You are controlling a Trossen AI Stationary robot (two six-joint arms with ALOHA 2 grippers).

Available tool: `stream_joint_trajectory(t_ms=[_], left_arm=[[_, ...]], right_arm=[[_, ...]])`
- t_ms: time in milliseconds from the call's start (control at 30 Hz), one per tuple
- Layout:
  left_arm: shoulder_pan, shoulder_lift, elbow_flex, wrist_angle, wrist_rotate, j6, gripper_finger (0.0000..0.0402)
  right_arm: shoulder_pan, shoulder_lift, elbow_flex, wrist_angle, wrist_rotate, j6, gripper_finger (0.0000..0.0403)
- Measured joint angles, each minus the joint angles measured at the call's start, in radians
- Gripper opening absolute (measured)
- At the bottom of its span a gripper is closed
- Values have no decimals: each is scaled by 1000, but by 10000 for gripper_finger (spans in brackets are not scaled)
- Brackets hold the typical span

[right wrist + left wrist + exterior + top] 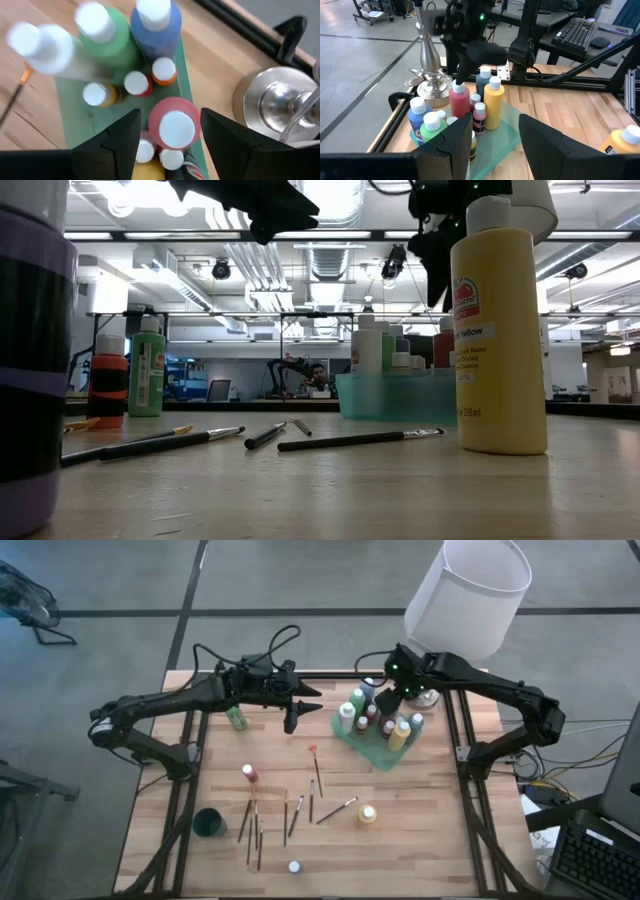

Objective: Pick & Place Paint Supplies
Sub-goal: Put the big green paint bottle into the green bin

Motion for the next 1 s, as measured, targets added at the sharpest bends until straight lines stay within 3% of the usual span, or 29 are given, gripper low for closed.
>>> stream_joint_trajectory(t_ms=[533,767,1000], left_arm=[[4,-85,0,-136,-12,56,168],[5,-223,0,-317,-119,88,167],[4,-370,0,-547,-288,34,167]], right_arm=[[134,-167,2,30,1,71,132],[260,-216,2,121,27,96,82],[410,-230,3,254,156,85,28]])
